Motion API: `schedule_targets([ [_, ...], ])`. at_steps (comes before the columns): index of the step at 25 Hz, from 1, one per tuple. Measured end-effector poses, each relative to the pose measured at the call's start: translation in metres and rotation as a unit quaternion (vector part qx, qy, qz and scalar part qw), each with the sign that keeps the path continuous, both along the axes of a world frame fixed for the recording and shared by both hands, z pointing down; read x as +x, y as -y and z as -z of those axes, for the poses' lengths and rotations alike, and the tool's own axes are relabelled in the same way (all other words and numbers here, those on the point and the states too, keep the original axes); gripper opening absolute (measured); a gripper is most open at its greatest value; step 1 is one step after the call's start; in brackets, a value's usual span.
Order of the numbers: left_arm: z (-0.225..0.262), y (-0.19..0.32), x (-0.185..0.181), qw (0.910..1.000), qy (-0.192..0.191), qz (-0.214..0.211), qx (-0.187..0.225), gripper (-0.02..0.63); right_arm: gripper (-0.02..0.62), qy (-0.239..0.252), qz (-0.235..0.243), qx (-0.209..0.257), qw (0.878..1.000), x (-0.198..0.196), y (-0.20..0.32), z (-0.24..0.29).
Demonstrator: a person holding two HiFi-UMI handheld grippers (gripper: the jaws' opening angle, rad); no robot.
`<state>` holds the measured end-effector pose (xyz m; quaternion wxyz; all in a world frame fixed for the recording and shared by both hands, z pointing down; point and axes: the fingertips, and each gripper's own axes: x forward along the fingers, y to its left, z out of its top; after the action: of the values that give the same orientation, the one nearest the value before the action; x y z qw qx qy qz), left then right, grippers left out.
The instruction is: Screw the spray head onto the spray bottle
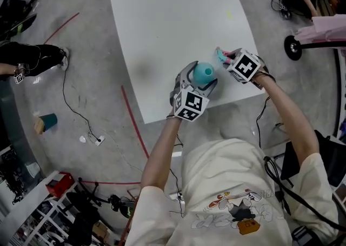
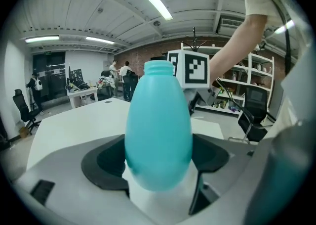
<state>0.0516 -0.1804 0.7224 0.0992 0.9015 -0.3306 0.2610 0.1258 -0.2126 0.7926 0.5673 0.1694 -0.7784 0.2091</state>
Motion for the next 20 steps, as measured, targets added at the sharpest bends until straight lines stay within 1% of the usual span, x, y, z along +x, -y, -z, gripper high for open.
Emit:
schedule_targets([
  [1, 0.004, 0.001, 0.000, 1.0000, -0.005, 0.004, -0.003, 0.399, 0.143, 0.035, -0.020, 0.010, 0.999, -0.006, 0.008, 0.016],
  [3, 0.011, 0.002, 0.001, 0.9999, -0.010, 0.005, -0.007, 0.399, 0.143, 0.101, -0.054, 0.036, 0.993, -0.015, 0.026, 0.057],
  [5, 0.017, 0.000, 0.006, 0.9998, -0.012, 0.004, -0.012, 0.399, 0.143, 0.163, -0.073, 0.073, 0.981, -0.023, 0.040, 0.105],
  [7, 0.021, -0.003, 0.010, 0.9997, -0.014, 0.003, -0.018, 0.399, 0.143, 0.223, -0.084, 0.116, 0.964, -0.032, 0.050, 0.157],
  [9, 0.028, -0.004, 0.017, 0.9996, -0.016, 0.000, -0.022, 0.399, 0.143, 0.282, -0.092, 0.158, 0.942, -0.041, 0.057, 0.210],
  [10, 0.031, -0.004, 0.022, 0.9995, -0.020, -0.002, -0.026, 0.399, 0.143, 0.314, -0.098, 0.177, 0.928, -0.044, 0.059, 0.237],
  [12, 0.044, -0.004, 0.034, 0.9985, -0.040, -0.008, -0.036, 0.399, 0.143, 0.384, -0.109, 0.206, 0.893, -0.047, 0.059, 0.290],
  [14, 0.070, -0.006, 0.048, 0.9959, -0.075, -0.022, -0.046, 0.399, 0.143, 0.451, -0.116, 0.222, 0.857, -0.050, 0.054, 0.342],
  [15, 0.086, -0.008, 0.054, 0.9942, -0.091, -0.030, -0.049, 0.399, 0.143, 0.475, -0.117, 0.227, 0.842, -0.052, 0.050, 0.365],
  [16, 0.102, -0.010, 0.059, 0.9928, -0.102, -0.038, -0.051, 0.399, 0.143, 0.492, -0.115, 0.231, 0.831, -0.053, 0.045, 0.386],
  [17, 0.116, -0.012, 0.064, 0.9919, -0.108, -0.044, -0.051, 0.399, 0.143, 0.505, -0.111, 0.234, 0.824, -0.055, 0.039, 0.404],
  [20, 0.148, -0.018, 0.071, 0.9912, -0.110, -0.055, -0.049, 0.399, 0.143, 0.532, -0.095, 0.242, 0.806, -0.058, 0.022, 0.449],
])
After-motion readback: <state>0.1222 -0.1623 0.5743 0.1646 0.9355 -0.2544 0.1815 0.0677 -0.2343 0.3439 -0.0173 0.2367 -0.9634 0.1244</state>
